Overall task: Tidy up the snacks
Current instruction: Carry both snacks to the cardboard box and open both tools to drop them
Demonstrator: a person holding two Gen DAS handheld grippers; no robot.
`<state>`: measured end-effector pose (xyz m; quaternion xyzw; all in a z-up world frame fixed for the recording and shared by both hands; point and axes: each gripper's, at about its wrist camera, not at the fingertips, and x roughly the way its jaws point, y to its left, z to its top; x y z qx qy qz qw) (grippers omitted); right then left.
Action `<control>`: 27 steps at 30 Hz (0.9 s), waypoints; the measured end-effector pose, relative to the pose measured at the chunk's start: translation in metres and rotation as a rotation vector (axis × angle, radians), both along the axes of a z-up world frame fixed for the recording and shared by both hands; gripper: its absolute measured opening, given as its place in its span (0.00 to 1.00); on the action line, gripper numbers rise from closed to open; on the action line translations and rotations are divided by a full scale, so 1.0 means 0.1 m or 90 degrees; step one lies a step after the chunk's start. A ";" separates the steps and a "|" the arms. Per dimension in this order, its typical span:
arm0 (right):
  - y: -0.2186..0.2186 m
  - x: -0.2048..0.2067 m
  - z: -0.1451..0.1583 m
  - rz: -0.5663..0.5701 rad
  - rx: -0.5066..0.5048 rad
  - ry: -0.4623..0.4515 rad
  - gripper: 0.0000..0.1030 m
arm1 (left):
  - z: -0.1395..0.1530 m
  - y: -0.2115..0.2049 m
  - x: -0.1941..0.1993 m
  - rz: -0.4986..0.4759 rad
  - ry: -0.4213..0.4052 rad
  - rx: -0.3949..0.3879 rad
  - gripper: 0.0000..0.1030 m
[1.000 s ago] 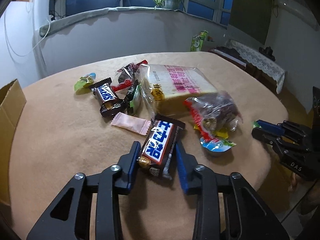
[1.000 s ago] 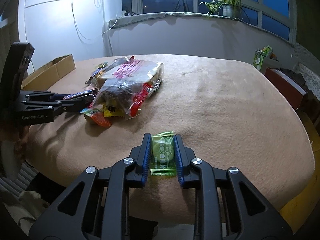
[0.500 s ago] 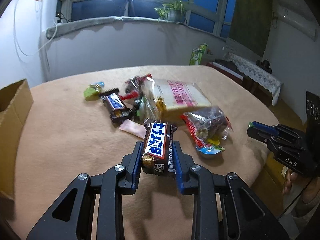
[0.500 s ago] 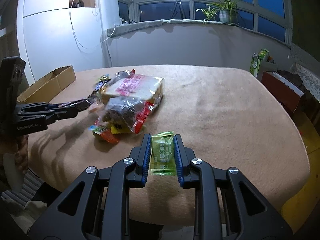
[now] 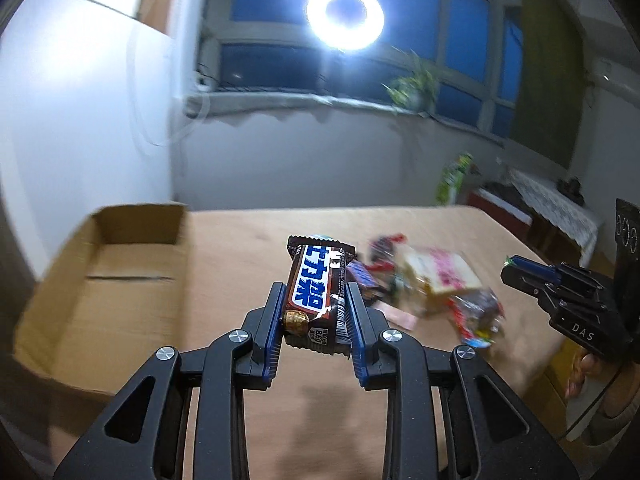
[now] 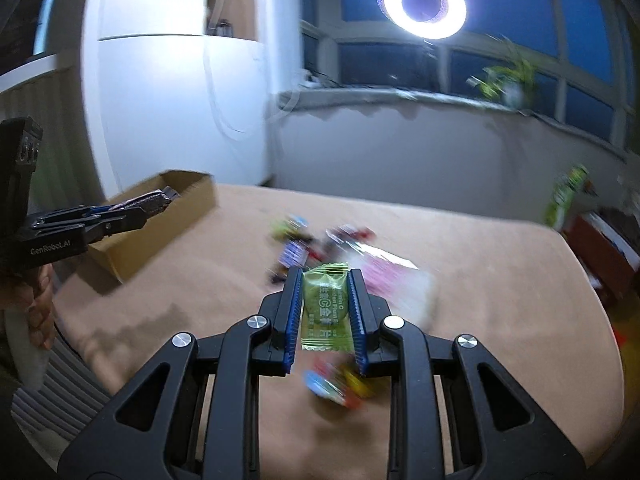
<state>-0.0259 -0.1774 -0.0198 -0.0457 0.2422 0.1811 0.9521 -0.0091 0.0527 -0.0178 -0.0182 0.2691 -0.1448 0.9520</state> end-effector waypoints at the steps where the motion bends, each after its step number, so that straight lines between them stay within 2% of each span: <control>1: 0.10 0.02 0.03 0.011 -0.002 -0.005 0.22 | 0.03 0.08 -0.02 0.013 -0.006 0.000 0.26; 8: 1.04 0.24 0.22 0.120 -0.019 -0.032 0.22 | 0.15 0.74 -0.06 0.100 -0.030 -0.006 0.26; 15: 1.82 0.42 0.24 0.214 -0.028 -0.031 0.22 | 0.06 1.29 -0.07 0.170 -0.024 -0.014 0.26; 21: 2.45 0.56 0.12 0.281 -0.037 -0.018 0.22 | -0.16 1.60 0.02 0.196 0.004 -0.033 0.26; 25: 2.79 0.71 -0.09 0.312 -0.060 0.012 0.23 | -0.30 1.65 0.09 0.199 0.026 -0.043 0.27; 26: 2.86 0.76 -0.17 0.317 -0.070 0.026 0.23 | -0.32 1.66 0.10 0.205 0.029 -0.043 0.28; 27: 2.88 0.77 -0.22 0.310 -0.081 0.025 0.25 | -0.34 1.69 0.10 0.212 0.033 -0.042 0.34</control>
